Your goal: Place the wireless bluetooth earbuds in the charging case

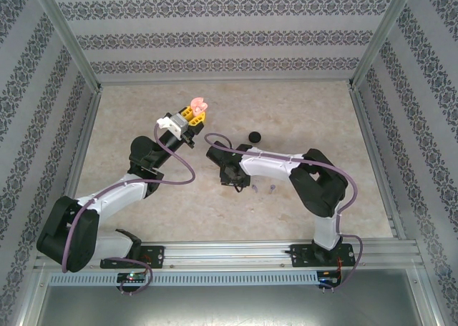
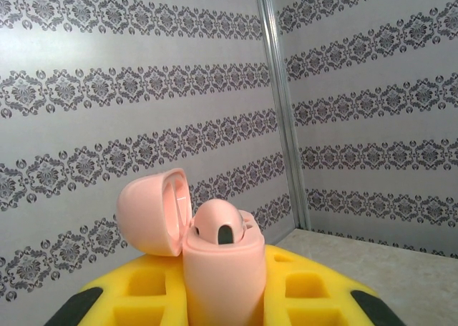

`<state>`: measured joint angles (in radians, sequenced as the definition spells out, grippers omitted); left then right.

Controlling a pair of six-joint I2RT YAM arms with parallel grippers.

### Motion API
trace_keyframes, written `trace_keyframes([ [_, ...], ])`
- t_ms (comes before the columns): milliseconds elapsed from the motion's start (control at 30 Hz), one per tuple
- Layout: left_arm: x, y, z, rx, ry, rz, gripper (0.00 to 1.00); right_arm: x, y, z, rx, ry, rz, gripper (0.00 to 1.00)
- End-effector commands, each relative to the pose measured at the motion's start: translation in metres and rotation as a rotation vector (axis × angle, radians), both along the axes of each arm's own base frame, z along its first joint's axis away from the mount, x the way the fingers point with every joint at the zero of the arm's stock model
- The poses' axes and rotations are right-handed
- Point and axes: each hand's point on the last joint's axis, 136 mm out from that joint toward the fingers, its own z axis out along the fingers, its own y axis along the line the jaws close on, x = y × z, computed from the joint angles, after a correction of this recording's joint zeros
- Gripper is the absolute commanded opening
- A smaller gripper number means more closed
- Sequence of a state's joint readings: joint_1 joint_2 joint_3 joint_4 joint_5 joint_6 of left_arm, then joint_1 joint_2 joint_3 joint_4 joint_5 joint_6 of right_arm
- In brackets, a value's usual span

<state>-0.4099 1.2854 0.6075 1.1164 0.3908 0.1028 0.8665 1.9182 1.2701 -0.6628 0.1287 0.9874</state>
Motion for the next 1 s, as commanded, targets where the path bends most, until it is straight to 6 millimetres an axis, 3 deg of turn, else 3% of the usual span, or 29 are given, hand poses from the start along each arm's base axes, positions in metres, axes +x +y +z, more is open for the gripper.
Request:
trace_keyframes([
  [0, -0.009, 0.007, 0.02, -0.038, -0.076, -0.001, 0.0, 0.003, -0.005, -0.005, -0.046, -0.003, -0.02, 0.38],
  [667, -0.008, 0.007, 0.019, -0.038, -0.069, -0.003, 0.0, -0.005, -0.006, -0.014, -0.051, 0.02, -0.015, 0.27],
  [967, -0.008, 0.006, 0.018, -0.039, -0.06, -0.008, 0.0, -0.002, -0.01, 0.004, -0.025, -0.04, -0.024, 0.2],
])
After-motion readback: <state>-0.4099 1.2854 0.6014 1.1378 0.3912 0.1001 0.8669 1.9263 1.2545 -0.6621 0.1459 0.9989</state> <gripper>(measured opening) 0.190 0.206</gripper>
